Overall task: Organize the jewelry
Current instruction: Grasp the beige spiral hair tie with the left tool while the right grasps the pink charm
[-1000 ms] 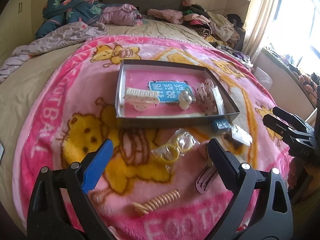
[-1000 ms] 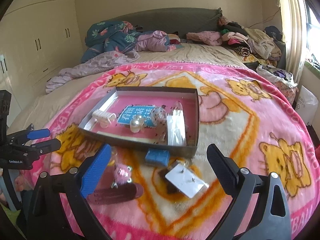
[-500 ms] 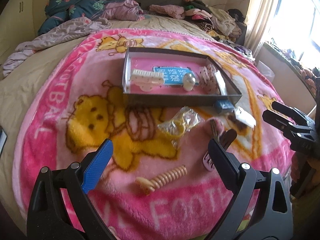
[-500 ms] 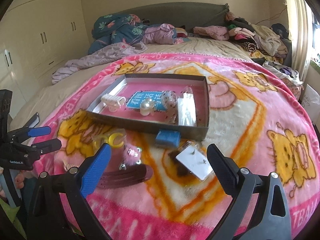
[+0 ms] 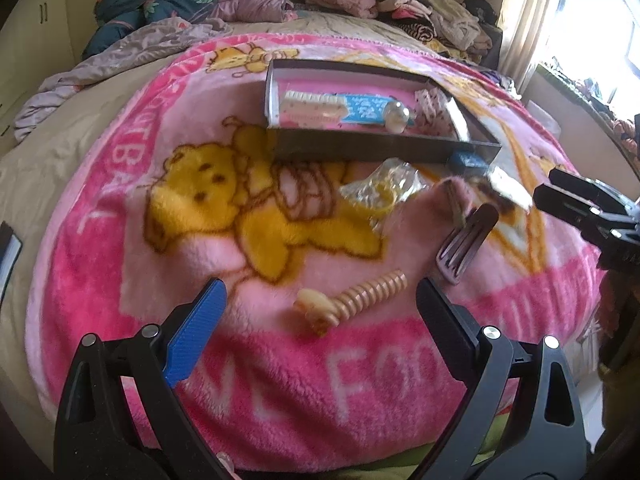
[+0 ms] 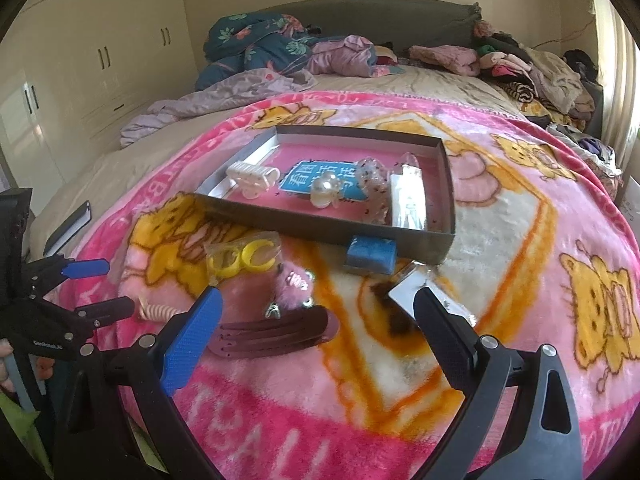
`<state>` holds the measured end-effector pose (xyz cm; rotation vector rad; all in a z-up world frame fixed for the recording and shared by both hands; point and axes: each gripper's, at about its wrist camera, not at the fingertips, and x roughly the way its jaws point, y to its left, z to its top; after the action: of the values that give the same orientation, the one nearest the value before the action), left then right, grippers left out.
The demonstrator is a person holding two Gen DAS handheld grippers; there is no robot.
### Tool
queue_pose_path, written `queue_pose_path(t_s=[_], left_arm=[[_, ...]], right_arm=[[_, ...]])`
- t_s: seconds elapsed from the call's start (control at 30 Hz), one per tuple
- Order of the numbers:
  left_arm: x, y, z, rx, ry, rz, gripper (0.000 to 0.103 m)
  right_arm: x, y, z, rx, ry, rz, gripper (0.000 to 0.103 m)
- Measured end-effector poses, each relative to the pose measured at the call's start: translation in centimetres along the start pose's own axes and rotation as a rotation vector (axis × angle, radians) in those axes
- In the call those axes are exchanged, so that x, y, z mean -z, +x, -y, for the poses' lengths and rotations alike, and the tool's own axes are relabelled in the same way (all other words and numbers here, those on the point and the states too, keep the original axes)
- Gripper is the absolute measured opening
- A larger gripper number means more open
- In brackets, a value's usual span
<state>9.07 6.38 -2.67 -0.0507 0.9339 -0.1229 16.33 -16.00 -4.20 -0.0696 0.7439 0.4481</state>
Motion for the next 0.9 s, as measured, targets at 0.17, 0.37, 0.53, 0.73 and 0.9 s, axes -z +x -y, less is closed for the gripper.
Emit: queue_pose_path(t_s=[0.17, 0.37, 0.53, 0.73, 0.9], left_arm=[[0.9, 0.9, -0.1, -0.018, 0.033, -0.025, 0.087], [1.9, 2.3, -0.5, -0.007, 0.025, -0.05, 0.087], [1.8, 3.4, 0.3, -0.027, 0.106, -0.037, 0.087], [0.5, 4.6, 1.1, -0.04, 0.164, -0.028, 0.087], [-0.1, 5.5, 2.5, -0.017, 0.235, -0.041, 0.072]], right_arm=[[0.1, 0.7, -0.5, -0.01, -0.018, -0.017, 0.094], [0.1, 1.7, -0.9, -0.018, -0.038, -0.037, 0.094], [0.0, 2.6, -0.9, -0.02, -0.044, -0.051, 0.094], [-0.3, 4.1, -1.0, -0.018, -0.06, -0.08, 0.093], [-0.9, 5.8, -1.4, -0.018, -0.093, -0.109, 0.085]])
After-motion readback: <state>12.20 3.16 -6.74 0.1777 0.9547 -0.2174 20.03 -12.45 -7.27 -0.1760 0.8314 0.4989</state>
